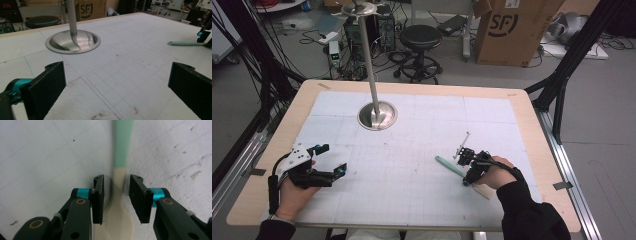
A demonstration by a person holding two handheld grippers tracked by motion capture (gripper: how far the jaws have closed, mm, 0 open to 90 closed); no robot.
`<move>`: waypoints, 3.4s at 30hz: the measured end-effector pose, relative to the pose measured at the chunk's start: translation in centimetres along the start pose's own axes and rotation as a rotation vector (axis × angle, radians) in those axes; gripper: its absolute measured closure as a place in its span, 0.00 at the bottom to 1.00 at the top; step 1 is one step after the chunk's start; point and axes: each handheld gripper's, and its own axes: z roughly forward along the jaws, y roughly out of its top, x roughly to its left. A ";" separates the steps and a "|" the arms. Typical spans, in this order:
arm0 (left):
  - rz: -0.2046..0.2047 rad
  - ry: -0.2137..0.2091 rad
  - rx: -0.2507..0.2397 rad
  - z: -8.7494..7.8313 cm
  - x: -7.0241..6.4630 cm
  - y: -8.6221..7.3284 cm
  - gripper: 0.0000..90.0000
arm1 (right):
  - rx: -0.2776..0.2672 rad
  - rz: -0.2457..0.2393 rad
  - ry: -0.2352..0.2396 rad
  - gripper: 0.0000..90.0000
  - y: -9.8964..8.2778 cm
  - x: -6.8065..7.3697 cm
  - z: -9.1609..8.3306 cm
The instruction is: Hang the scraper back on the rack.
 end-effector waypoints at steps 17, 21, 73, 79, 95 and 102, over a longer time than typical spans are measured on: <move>0.008 0.003 0.000 -0.1 0.0 0.0 0.02 | -0.130 0.054 -0.004 0.90 -1.2 -0.8 -0.4; 0.006 0.007 0.000 0.0 0.0 0.0 0.02 | -0.241 0.089 -0.012 0.90 -2.4 -1.0 -1.2; -0.096 -0.007 -0.124 -2.4 -1.2 0.1 0.02 | -1.139 0.105 0.081 0.90 12.1 -1.7 -10.7; -0.089 0.008 -0.099 -3.0 -0.9 -0.3 0.02 | -1.153 0.117 0.084 0.90 13.8 -2.8 -11.7; -0.068 0.015 -0.070 -3.9 -1.2 -0.8 0.02 | -1.181 0.102 0.039 0.90 16.8 -4.0 -14.8; -0.063 0.006 -0.068 -3.9 -1.3 -0.9 0.02 | -1.202 0.094 0.039 0.90 17.9 -3.9 -15.8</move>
